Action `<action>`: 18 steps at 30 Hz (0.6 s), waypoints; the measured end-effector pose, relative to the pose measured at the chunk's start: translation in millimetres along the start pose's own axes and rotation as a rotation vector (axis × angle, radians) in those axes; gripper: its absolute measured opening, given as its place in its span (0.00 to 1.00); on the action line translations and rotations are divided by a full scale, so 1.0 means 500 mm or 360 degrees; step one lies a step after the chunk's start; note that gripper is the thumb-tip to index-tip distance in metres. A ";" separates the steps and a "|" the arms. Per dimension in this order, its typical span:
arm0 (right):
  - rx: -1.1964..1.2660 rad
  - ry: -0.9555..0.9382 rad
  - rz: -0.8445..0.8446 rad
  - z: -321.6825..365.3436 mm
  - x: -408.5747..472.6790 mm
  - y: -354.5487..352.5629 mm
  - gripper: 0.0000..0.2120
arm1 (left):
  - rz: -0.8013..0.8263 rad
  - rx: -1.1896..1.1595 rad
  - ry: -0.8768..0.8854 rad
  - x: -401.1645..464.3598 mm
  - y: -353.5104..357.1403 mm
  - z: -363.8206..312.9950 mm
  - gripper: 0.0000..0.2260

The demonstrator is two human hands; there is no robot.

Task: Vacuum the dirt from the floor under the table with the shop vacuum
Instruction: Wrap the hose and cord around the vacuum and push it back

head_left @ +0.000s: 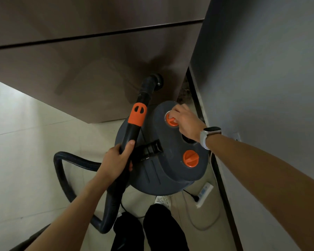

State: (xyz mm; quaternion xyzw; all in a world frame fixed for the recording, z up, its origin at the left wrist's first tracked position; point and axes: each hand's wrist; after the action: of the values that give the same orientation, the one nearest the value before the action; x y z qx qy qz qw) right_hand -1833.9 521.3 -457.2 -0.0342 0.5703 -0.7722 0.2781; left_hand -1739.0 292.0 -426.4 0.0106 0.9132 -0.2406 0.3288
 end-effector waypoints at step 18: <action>0.1646 0.0581 0.0312 0.409 -0.186 0.115 0.33 | 0.0187 -0.0537 -0.0015 -0.118 -0.104 -0.031 0.20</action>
State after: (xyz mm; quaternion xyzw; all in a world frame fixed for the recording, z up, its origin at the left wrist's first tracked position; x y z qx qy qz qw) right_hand -1657.4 377.7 -413.1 0.2944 0.1566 -0.9154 0.2258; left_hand -1711.4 261.3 -357.8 0.0075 0.9369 -0.0642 0.3437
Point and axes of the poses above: each hand's wrist, its own x-axis towards the middle knuckle, its own y-axis out of the palm, z = x × y, and after that the axes turned 3 degrees about -x, right-handed
